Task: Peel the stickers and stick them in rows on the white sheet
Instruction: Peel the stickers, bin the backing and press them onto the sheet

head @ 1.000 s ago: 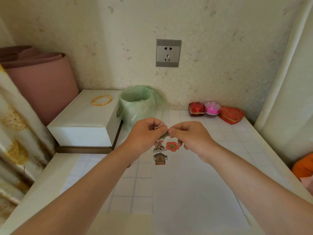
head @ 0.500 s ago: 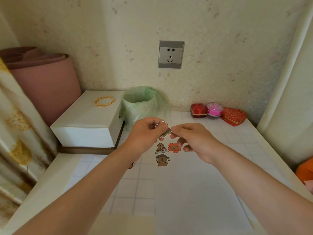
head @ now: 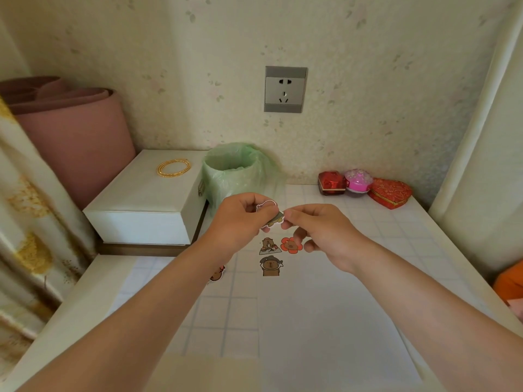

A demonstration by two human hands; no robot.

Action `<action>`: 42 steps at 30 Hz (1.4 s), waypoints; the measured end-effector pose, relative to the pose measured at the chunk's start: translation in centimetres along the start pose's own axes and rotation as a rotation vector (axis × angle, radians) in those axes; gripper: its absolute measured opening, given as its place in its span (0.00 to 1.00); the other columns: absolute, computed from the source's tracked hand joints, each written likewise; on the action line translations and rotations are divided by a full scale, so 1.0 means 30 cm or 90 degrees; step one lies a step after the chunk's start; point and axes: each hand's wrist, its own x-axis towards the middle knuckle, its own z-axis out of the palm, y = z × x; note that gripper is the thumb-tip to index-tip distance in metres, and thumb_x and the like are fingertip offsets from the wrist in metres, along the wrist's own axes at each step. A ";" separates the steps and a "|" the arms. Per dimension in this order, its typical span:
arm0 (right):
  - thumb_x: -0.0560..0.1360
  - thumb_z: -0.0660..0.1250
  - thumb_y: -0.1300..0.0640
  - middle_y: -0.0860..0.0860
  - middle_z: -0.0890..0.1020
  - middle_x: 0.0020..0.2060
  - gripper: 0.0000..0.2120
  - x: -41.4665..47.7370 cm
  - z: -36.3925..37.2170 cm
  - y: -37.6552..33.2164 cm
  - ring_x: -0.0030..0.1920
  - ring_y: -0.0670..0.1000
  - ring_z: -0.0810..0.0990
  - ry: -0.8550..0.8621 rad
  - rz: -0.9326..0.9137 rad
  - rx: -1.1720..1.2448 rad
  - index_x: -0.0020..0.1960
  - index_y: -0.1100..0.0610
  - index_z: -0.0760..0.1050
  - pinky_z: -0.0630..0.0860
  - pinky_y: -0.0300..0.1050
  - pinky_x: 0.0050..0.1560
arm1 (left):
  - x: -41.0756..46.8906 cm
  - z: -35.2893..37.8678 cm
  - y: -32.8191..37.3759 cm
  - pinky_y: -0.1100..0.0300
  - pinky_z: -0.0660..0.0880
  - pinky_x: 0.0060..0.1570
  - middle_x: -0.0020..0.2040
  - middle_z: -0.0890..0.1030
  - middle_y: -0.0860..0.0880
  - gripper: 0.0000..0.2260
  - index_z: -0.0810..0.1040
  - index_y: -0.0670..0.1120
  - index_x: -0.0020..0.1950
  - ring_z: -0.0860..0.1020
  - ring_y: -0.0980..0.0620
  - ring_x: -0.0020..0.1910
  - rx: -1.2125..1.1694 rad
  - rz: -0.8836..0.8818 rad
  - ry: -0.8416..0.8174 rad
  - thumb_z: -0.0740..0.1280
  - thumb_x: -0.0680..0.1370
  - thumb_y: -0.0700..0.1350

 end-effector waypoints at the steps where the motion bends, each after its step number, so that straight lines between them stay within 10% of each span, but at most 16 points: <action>1: 0.80 0.66 0.58 0.51 0.84 0.41 0.09 -0.002 0.003 -0.003 0.26 0.47 0.76 0.005 -0.007 -0.001 0.49 0.63 0.82 0.68 0.38 0.26 | 0.002 -0.003 0.001 0.65 0.74 0.34 0.36 0.84 0.50 0.04 0.83 0.47 0.43 0.79 0.58 0.31 0.001 0.002 -0.002 0.71 0.78 0.43; 7: 0.80 0.66 0.60 0.67 0.82 0.45 0.10 -0.001 0.026 -0.006 0.26 0.49 0.72 0.039 -0.065 -0.066 0.47 0.66 0.81 0.68 0.34 0.24 | 0.014 -0.021 0.003 0.65 0.73 0.33 0.35 0.83 0.47 0.03 0.84 0.46 0.43 0.79 0.57 0.30 0.034 0.026 -0.005 0.72 0.76 0.41; 13: 0.80 0.66 0.58 0.48 0.84 0.40 0.09 0.005 0.038 -0.016 0.27 0.50 0.74 -0.001 -0.037 0.030 0.48 0.63 0.82 0.71 0.41 0.26 | 0.021 -0.049 0.006 0.59 0.74 0.37 0.34 0.83 0.49 0.03 0.84 0.48 0.43 0.78 0.56 0.31 0.024 0.032 0.007 0.72 0.77 0.43; 25: 0.79 0.68 0.58 0.52 0.84 0.40 0.08 0.002 0.050 -0.019 0.27 0.49 0.73 0.038 -0.049 0.021 0.46 0.63 0.83 0.70 0.40 0.24 | 0.023 -0.045 0.002 0.58 0.73 0.36 0.31 0.82 0.52 0.03 0.84 0.47 0.42 0.78 0.57 0.29 0.024 0.045 0.019 0.72 0.76 0.42; 33: 0.80 0.66 0.58 0.70 0.80 0.48 0.10 0.010 0.052 -0.013 0.27 0.51 0.72 0.055 -0.061 -0.020 0.46 0.64 0.81 0.70 0.38 0.24 | 0.020 -0.034 0.000 0.62 0.75 0.32 0.33 0.82 0.49 0.03 0.83 0.46 0.43 0.78 0.56 0.30 0.010 0.050 0.019 0.72 0.76 0.41; 42: 0.78 0.62 0.62 0.53 0.72 0.26 0.12 0.005 0.055 -0.012 0.22 0.47 0.71 0.076 -0.102 -0.151 0.39 0.61 0.79 0.69 0.35 0.24 | 0.013 -0.017 -0.008 0.63 0.75 0.31 0.36 0.82 0.45 0.03 0.82 0.44 0.43 0.79 0.56 0.30 0.012 0.073 -0.015 0.75 0.73 0.38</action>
